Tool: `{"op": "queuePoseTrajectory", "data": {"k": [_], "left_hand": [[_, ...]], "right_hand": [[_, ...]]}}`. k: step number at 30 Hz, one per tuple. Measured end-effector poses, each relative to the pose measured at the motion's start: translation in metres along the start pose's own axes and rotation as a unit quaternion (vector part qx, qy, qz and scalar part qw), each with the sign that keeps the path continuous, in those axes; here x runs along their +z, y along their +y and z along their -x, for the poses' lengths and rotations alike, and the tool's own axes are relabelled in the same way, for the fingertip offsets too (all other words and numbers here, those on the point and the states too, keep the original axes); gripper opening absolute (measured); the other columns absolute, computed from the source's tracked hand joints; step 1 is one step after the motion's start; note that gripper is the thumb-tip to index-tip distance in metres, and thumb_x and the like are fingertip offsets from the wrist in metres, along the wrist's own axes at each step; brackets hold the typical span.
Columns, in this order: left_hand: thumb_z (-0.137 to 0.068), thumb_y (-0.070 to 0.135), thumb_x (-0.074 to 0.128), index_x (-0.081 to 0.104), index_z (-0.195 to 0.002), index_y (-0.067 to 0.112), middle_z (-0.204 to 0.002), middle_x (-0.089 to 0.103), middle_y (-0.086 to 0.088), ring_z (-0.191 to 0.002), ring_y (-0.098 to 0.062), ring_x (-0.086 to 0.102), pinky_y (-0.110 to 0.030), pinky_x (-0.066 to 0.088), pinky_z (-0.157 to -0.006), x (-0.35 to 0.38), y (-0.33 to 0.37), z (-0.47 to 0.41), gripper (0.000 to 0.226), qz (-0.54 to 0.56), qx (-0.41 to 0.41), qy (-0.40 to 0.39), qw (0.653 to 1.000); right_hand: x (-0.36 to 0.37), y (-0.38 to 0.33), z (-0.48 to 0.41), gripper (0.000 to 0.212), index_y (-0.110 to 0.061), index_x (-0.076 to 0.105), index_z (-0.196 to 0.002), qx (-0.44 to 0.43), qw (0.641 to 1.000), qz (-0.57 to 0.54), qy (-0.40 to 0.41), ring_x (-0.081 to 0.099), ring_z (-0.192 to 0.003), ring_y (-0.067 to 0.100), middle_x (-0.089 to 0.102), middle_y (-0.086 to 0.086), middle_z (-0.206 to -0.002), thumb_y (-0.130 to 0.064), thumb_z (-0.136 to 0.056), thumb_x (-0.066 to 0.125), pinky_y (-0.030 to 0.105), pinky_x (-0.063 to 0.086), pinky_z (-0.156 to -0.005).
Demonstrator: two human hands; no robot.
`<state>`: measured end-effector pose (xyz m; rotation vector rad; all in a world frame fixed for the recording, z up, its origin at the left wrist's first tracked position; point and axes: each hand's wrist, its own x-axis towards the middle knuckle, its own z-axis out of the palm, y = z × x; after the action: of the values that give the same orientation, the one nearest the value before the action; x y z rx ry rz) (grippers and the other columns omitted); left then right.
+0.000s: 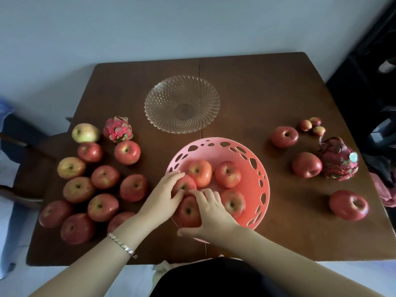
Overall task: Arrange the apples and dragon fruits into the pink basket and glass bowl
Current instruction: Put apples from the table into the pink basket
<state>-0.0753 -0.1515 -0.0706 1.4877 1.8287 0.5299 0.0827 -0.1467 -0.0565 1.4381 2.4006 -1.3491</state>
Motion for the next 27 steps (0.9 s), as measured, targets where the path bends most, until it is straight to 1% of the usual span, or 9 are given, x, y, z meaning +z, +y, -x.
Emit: {"op": "queuePoseTrajectory", "data": {"k": [2, 6, 9, 11, 16, 20, 23, 25, 27], "left_hand": [[-0.093, 0.008, 0.052, 0.043, -0.137, 0.016, -0.150, 0.034, 0.000, -0.143, -0.009, 0.020, -0.015, 0.013, -0.108, 0.002, 0.004, 0.001, 0.046, 0.003, 0.000, 0.004, 1.000], [-0.093, 0.015, 0.053, 0.048, -0.134, 0.017, -0.150, 0.034, 0.000, -0.143, -0.011, 0.023, -0.018, 0.017, -0.109, 0.003, 0.003, 0.006, 0.041, -0.008, 0.010, 0.019, 1.000], [-0.084, 0.039, 0.045, 0.060, -0.116, 0.026, -0.141, 0.047, -0.007, -0.132, -0.022, 0.042, -0.040, 0.033, -0.109, 0.002, 0.005, 0.014, 0.038, -0.058, 0.055, 0.040, 0.996], [-0.082, 0.042, 0.041, 0.061, -0.106, 0.031, -0.132, 0.055, -0.009, -0.121, -0.021, 0.048, -0.049, 0.039, -0.101, 0.005, 0.008, 0.019, 0.033, -0.101, 0.113, 0.058, 0.987], [-0.082, 0.054, 0.022, 0.062, -0.118, 0.026, -0.128, 0.055, 0.008, -0.130, -0.004, 0.032, -0.032, 0.003, -0.115, 0.020, 0.020, 0.027, 0.060, -0.144, 0.135, -0.013, 0.980], [-0.084, 0.037, 0.032, 0.065, -0.097, 0.020, -0.092, 0.070, 0.007, -0.109, -0.014, 0.055, -0.034, 0.019, -0.104, 0.027, 0.022, 0.023, 0.039, -0.240, 0.170, 0.007, 0.956], [-0.079, 0.046, 0.040, 0.065, -0.086, 0.020, -0.080, 0.069, 0.007, -0.090, -0.023, 0.063, -0.038, 0.033, -0.088, 0.030, 0.025, 0.021, 0.037, -0.298, 0.150, 0.034, 0.942], [-0.068, 0.064, 0.046, 0.063, -0.098, 0.022, -0.091, 0.069, 0.005, -0.095, -0.024, 0.060, -0.042, 0.043, -0.085, 0.029, 0.034, 0.023, 0.055, -0.343, 0.116, -0.019, 0.932], [-0.063, 0.067, 0.054, 0.051, -0.122, 0.024, -0.115, 0.061, 0.002, -0.113, -0.026, 0.050, -0.043, 0.038, -0.094, 0.027, 0.039, 0.023, 0.073, -0.378, 0.092, -0.084, 0.917]], "right_hand": [[-0.004, 0.007, 0.002, 0.087, -0.023, 0.025, -0.143, 0.016, 0.997, -0.077, -0.001, 0.030, -0.129, 0.017, 0.033, 0.001, -0.137, -0.050, -0.073, 0.069, 0.025, 0.027, -0.108], [-0.007, 0.015, 0.006, 0.066, -0.032, 0.038, -0.136, 0.068, 0.982, -0.178, -0.009, 0.046, -0.112, 0.012, 0.042, 0.002, -0.131, -0.046, -0.079, 0.066, 0.023, 0.037, -0.102], [-0.009, 0.018, 0.006, 0.066, -0.030, 0.047, -0.131, 0.078, 0.976, -0.203, 0.010, 0.051, -0.106, 0.010, 0.052, -0.004, -0.119, -0.043, -0.072, 0.074, 0.023, 0.043, -0.095], [-0.010, 0.021, 0.005, 0.068, -0.027, 0.050, -0.126, 0.094, 0.971, -0.217, 0.020, 0.053, -0.100, 0.007, 0.056, -0.010, -0.109, -0.042, -0.066, 0.080, 0.020, 0.044, -0.089], [-0.009, 0.028, 0.006, 0.074, -0.019, 0.052, -0.119, 0.105, 0.968, -0.229, 0.017, 0.060, -0.094, 0.006, 0.060, -0.012, -0.099, -0.038, -0.057, 0.087, 0.020, 0.050, -0.085], [-0.031, 0.037, 0.017, 0.067, -0.020, 0.052, -0.125, 0.050, 0.986, -0.154, -0.045, 0.060, -0.090, 0.002, 0.060, -0.011, -0.103, -0.025, -0.065, 0.083, 0.010, 0.048, -0.082], [-0.066, 0.066, 0.021, 0.042, -0.016, 0.063, -0.113, 0.068, 0.987, -0.098, 0.107, 0.062, -0.088, 0.009, 0.066, -0.002, -0.099, -0.018, -0.073, 0.076, 0.011, 0.044, -0.077], [-0.092, 0.097, 0.021, 0.035, -0.012, 0.065, -0.111, 0.104, 0.963, -0.061, 0.242, 0.060, -0.098, 0.021, 0.061, 0.004, -0.104, -0.014, -0.076, 0.072, 0.025, 0.046, -0.086], [-0.114, 0.126, 0.017, 0.041, -0.012, 0.059, -0.118, 0.166, 0.941, 0.007, 0.294, 0.048, -0.116, 0.027, 0.052, 0.013, -0.121, -0.013, -0.079, 0.067, 0.037, 0.043, -0.095]]}}
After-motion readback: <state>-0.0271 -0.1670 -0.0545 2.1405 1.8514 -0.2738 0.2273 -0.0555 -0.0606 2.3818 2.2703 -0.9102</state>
